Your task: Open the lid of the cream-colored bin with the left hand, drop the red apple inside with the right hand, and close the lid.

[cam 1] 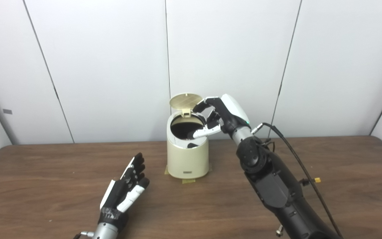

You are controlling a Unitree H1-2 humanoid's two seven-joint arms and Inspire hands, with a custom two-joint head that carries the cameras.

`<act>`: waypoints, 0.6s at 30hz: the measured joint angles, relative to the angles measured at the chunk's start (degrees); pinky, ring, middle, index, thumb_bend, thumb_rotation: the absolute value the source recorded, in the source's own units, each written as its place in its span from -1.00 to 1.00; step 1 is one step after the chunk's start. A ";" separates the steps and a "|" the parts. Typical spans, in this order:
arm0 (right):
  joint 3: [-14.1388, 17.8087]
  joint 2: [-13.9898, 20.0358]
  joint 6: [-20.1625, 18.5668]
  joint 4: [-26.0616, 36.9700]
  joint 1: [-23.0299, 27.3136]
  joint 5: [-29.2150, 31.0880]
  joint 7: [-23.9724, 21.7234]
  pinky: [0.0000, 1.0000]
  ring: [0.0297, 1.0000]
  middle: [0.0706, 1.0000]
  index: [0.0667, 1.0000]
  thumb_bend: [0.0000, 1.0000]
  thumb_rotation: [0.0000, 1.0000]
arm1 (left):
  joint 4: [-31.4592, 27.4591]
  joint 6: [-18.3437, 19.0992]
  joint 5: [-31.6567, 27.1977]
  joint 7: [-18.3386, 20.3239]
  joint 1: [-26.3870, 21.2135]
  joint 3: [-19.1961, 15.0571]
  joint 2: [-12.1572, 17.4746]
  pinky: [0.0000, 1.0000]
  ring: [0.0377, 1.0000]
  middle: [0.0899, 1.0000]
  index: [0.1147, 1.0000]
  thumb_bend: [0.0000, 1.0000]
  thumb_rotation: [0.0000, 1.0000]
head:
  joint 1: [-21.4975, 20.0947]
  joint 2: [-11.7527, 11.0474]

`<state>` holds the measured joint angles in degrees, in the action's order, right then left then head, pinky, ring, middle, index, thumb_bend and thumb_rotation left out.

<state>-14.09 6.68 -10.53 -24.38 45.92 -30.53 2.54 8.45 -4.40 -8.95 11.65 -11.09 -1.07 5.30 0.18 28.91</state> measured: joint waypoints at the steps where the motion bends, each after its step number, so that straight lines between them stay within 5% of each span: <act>1: -0.05 0.08 0.01 0.04 0.00 0.02 -0.09 -0.25 0.00 0.33 0.43 0.95 -0.54 | 0.00 0.01 -0.05 0.02 0.00 0.00 0.00 1.00 1.00 1.00 1.00 1.00 0.17 | 0.09 0.00; 9: 1.14 0.14 1.14 3.05 -2.11 1.62 0.50 -0.40 -0.21 0.12 0.32 0.86 -0.61 | -0.04 0.01 0.09 0.02 -0.04 0.36 -0.04 1.00 1.00 1.00 1.00 1.00 0.18 | 0.35 0.00; 14: 4.54 0.25 2.47 11.41 -6.83 4.80 0.72 -0.32 -0.09 0.25 0.34 0.75 -0.62 | -0.04 0.40 -0.20 0.03 -0.06 0.25 -0.20 1.00 1.00 1.00 1.00 1.00 0.17 | 0.26 -0.17; 18: 8.37 1.00 7.06 16.95 -11.21 9.15 1.06 -0.26 -0.02 0.29 0.42 0.56 -0.20 | -0.03 1.09 -0.12 -0.07 -0.10 0.19 -0.22 1.00 1.00 1.00 1.00 1.00 0.19 | 0.09 -0.35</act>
<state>-5.72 7.68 -3.47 -7.43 34.71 -21.38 3.60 8.42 -3.30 -9.07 11.58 -11.19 -0.87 5.08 0.26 28.56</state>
